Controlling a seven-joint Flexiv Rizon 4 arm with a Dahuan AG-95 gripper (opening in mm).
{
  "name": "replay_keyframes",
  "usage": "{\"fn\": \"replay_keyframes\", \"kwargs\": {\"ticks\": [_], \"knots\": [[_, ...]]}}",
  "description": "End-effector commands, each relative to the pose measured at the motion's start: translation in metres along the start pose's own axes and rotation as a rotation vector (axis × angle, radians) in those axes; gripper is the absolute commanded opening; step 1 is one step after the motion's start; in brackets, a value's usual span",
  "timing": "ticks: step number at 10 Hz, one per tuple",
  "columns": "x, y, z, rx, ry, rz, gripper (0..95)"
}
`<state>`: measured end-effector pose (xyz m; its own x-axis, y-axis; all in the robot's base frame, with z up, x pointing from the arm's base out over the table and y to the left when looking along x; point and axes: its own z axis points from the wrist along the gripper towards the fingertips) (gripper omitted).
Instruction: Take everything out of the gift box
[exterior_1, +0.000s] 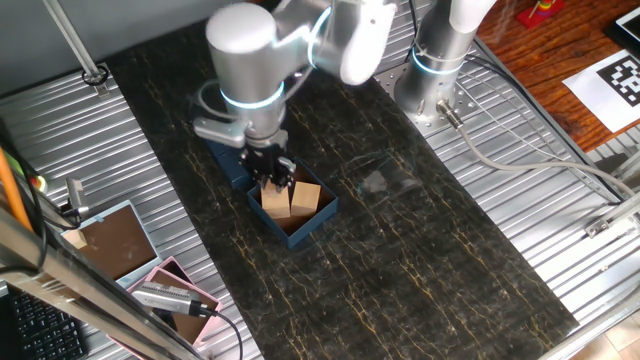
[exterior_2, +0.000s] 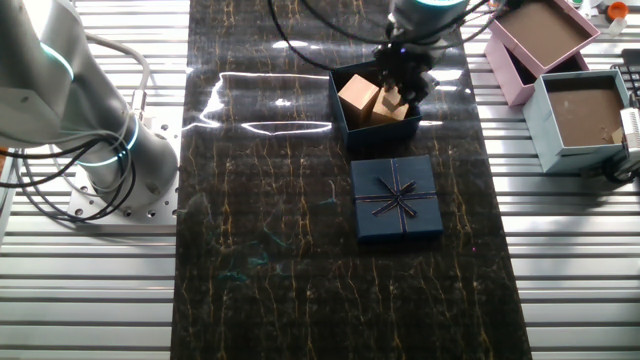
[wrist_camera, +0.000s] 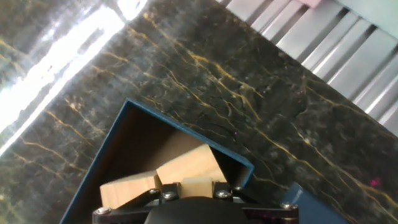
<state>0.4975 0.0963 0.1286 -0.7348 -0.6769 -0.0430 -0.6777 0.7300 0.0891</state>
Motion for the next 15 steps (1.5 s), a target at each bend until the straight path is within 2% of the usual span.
{"fn": "replay_keyframes", "kwargs": {"ticks": [1,2,3,4,5,6,9,11,12,15], "knots": [[0.013,-0.024,-0.025,0.000,0.011,-0.058,0.0],[0.022,-0.045,-0.032,0.004,0.015,-0.076,0.0],[0.028,-0.058,-0.032,0.009,0.014,-0.089,0.0],[0.033,-0.068,-0.026,0.017,0.005,-0.102,0.0],[0.037,-0.077,-0.015,0.025,-0.014,-0.114,0.0],[0.039,-0.082,-0.004,0.033,-0.020,-0.122,0.0],[0.039,-0.081,0.015,0.046,-0.039,-0.139,0.0],[0.039,-0.081,0.016,0.059,-0.041,-0.129,0.0],[0.040,-0.081,0.016,0.083,-0.025,-0.119,0.0],[0.041,-0.080,0.017,0.082,-0.025,-0.107,0.0]]}}
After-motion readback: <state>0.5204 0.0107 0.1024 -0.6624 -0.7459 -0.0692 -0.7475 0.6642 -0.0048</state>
